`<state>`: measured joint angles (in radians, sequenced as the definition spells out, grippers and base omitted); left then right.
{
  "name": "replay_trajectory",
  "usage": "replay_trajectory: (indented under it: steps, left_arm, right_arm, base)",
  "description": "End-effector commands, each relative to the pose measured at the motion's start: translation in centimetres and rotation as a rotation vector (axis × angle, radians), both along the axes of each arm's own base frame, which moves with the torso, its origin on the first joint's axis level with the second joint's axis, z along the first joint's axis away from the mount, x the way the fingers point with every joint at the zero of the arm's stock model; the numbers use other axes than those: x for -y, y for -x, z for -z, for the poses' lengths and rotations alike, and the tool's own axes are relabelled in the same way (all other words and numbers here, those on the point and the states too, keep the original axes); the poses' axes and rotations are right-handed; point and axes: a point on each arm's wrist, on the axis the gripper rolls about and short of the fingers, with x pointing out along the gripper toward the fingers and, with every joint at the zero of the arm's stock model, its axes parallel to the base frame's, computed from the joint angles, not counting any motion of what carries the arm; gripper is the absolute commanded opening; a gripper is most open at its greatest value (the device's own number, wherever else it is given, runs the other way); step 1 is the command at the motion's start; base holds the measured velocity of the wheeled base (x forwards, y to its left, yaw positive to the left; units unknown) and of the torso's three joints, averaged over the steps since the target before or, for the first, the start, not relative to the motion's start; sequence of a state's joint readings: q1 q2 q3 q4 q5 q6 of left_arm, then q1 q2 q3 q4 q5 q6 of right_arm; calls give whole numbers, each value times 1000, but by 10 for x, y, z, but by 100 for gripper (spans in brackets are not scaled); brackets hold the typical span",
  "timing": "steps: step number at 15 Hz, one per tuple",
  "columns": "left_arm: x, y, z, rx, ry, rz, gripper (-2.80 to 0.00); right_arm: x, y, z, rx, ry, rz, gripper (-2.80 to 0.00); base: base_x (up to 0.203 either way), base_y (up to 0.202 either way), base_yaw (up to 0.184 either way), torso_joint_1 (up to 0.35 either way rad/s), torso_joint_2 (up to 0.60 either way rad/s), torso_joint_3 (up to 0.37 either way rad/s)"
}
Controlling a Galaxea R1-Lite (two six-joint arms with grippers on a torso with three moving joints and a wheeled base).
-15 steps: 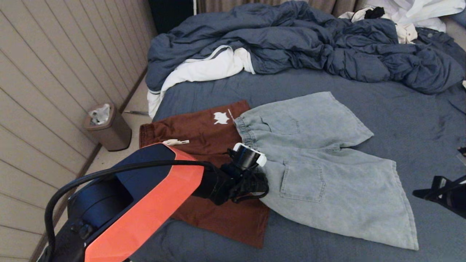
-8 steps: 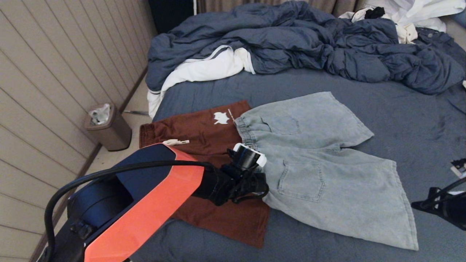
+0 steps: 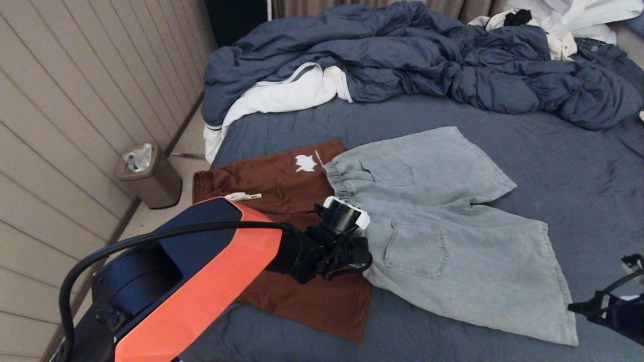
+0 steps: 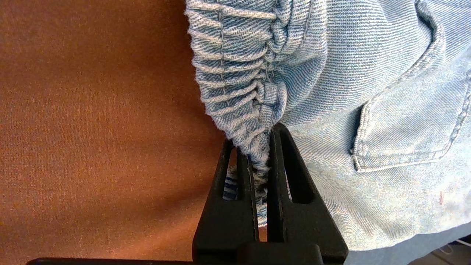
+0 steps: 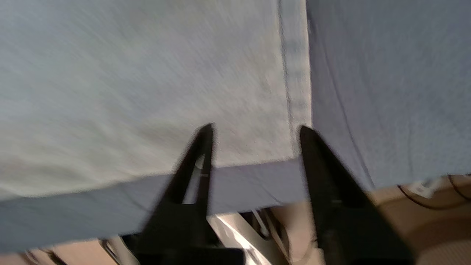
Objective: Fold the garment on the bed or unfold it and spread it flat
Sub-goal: Fold the blue shorts
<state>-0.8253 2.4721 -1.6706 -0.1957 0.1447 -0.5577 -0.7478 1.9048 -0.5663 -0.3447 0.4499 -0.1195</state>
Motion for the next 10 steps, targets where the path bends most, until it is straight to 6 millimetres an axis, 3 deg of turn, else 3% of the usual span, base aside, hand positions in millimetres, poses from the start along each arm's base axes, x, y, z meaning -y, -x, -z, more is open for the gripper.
replay_trajectory:
  steps: [1,5,10]
  left_arm:
    - [1,0,-3,6,10,-1,-280]
    - [1,1,-3,5,10,1,-280]
    - [1,0,-5,8,15,-2,-280]
  right_arm:
    - [-1,3,26,-68,-38,-22,0]
    - [-2,2,52,-46,0,-26,0]
    - [-1,-6,61,-6,49,-41,0]
  base:
    - [0,0,0,0,0,0]
    - [0,0,0,0,0,0]
    - [0,0,0,0,0,0]
